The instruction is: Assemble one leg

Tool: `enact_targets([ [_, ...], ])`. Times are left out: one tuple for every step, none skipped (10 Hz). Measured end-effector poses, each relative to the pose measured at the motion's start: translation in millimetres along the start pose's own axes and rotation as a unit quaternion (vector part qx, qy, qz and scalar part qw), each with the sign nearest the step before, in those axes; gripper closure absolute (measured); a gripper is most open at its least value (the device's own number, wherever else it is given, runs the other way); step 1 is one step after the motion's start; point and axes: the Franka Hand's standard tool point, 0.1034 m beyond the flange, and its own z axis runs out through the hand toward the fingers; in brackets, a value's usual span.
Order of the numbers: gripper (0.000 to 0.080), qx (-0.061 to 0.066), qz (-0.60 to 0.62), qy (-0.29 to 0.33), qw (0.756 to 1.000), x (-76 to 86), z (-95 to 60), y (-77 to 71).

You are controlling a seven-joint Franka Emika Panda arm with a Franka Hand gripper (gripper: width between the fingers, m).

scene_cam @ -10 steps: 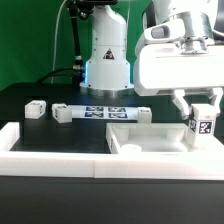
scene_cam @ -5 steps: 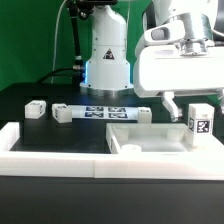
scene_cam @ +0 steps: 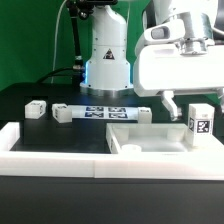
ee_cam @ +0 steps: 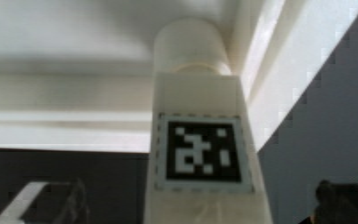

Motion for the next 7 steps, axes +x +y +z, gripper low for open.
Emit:
enact_targets([
  [0.0151, -0.001, 0.002, 0.004, 1.000, 4.4, -0.2, 2.8],
  [0.0151, 0.000, 0.005, -0.009, 1.000, 3.7, 2.9, 4.1],
  [0.0151, 0.014, 0.007, -0.065, 0.998, 1.1, 5.2, -0.6],
  [0.0151, 0.020, 0.009, -0.091, 0.996, 7.4, 5.4, -0.3],
  [0.0151, 0.025, 0.010, -0.117, 0.993, 5.8, 6.0, 1.2],
  [0.0151, 0.034, 0.012, -0.161, 0.986, 1.8, 5.5, 1.6],
  [0.0151, 0.040, 0.014, -0.189, 0.981, 3.4, 4.5, 2.3],
])
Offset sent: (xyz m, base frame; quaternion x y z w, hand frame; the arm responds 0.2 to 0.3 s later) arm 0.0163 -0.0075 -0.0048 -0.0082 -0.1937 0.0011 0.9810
